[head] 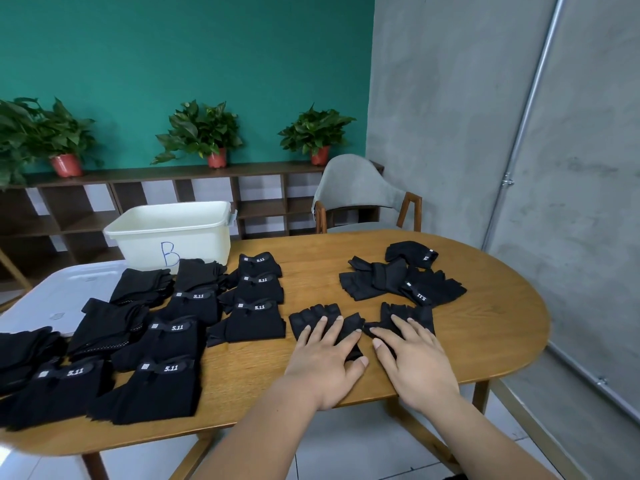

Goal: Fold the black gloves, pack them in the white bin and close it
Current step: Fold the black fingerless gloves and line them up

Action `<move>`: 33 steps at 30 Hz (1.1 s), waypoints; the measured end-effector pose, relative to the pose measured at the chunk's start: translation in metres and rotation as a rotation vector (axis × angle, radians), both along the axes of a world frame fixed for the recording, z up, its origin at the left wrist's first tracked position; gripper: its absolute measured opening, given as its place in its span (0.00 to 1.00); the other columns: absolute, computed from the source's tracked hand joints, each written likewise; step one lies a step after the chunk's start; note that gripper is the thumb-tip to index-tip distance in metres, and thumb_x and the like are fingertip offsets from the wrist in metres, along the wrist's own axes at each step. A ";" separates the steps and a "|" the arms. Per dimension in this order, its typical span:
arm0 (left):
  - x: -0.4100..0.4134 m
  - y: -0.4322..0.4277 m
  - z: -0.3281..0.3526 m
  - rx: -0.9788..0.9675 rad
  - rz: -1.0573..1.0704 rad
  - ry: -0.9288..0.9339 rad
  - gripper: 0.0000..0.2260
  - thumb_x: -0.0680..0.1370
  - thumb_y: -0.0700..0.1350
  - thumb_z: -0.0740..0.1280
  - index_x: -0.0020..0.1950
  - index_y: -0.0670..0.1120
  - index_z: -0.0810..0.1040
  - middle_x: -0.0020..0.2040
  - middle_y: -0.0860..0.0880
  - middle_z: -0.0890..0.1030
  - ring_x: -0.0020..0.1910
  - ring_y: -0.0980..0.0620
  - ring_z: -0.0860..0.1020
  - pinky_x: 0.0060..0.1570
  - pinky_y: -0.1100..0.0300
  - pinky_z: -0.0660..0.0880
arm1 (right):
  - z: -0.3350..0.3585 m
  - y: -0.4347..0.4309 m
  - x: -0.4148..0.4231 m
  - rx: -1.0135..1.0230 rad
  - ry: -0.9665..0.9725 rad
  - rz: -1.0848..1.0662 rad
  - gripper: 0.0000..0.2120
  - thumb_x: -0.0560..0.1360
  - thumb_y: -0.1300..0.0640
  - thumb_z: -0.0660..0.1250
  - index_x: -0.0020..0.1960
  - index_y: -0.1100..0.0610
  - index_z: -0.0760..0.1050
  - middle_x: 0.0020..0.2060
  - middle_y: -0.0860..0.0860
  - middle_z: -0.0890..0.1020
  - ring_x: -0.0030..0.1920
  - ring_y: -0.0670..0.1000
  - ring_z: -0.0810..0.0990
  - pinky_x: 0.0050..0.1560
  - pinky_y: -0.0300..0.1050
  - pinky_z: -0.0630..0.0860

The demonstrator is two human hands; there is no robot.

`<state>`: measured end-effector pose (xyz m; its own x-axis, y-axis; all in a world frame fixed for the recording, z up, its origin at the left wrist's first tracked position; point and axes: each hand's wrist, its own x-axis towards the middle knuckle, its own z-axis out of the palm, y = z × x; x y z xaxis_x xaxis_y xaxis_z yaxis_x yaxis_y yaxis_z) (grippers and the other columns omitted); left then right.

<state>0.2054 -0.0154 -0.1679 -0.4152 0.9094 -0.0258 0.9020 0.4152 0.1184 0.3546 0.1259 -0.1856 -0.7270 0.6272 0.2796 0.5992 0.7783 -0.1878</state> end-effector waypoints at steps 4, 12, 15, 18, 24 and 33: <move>0.010 -0.011 0.002 0.053 0.008 -0.002 0.29 0.84 0.68 0.46 0.85 0.62 0.53 0.87 0.53 0.48 0.86 0.48 0.43 0.83 0.43 0.43 | 0.001 -0.001 0.002 0.016 0.032 0.020 0.27 0.83 0.32 0.42 0.80 0.33 0.59 0.84 0.44 0.57 0.84 0.52 0.49 0.82 0.54 0.52; 0.021 -0.028 -0.009 0.118 0.025 0.079 0.34 0.84 0.69 0.43 0.86 0.56 0.37 0.87 0.50 0.45 0.85 0.48 0.38 0.83 0.43 0.39 | 0.011 -0.001 -0.004 -0.121 -0.231 0.024 0.31 0.81 0.28 0.37 0.83 0.32 0.45 0.85 0.46 0.46 0.84 0.57 0.42 0.83 0.60 0.43; 0.022 -0.025 -0.009 0.089 0.037 0.094 0.36 0.83 0.70 0.41 0.86 0.55 0.38 0.86 0.49 0.39 0.83 0.47 0.31 0.82 0.42 0.37 | 0.013 -0.003 -0.001 -0.110 -0.253 0.032 0.30 0.81 0.28 0.37 0.82 0.30 0.44 0.85 0.46 0.45 0.84 0.57 0.40 0.83 0.60 0.42; 0.021 -0.022 -0.010 0.038 0.051 0.064 0.36 0.83 0.71 0.42 0.86 0.56 0.40 0.87 0.49 0.39 0.84 0.45 0.34 0.82 0.41 0.38 | 0.015 -0.003 -0.002 -0.113 -0.262 0.043 0.29 0.81 0.28 0.37 0.81 0.29 0.43 0.85 0.46 0.44 0.84 0.57 0.39 0.83 0.60 0.42; 0.021 -0.024 -0.011 0.063 0.051 0.062 0.35 0.83 0.71 0.41 0.86 0.57 0.40 0.86 0.50 0.39 0.84 0.46 0.34 0.82 0.42 0.37 | 0.009 0.002 -0.001 -0.095 -0.224 0.067 0.30 0.80 0.27 0.36 0.81 0.29 0.43 0.85 0.46 0.44 0.84 0.55 0.38 0.83 0.59 0.42; 0.024 -0.038 -0.010 0.534 0.138 0.042 0.23 0.83 0.63 0.53 0.74 0.57 0.72 0.68 0.59 0.70 0.70 0.55 0.64 0.74 0.54 0.62 | -0.008 -0.005 0.008 0.096 0.343 0.109 0.23 0.84 0.35 0.57 0.70 0.44 0.79 0.70 0.43 0.76 0.74 0.47 0.68 0.72 0.55 0.71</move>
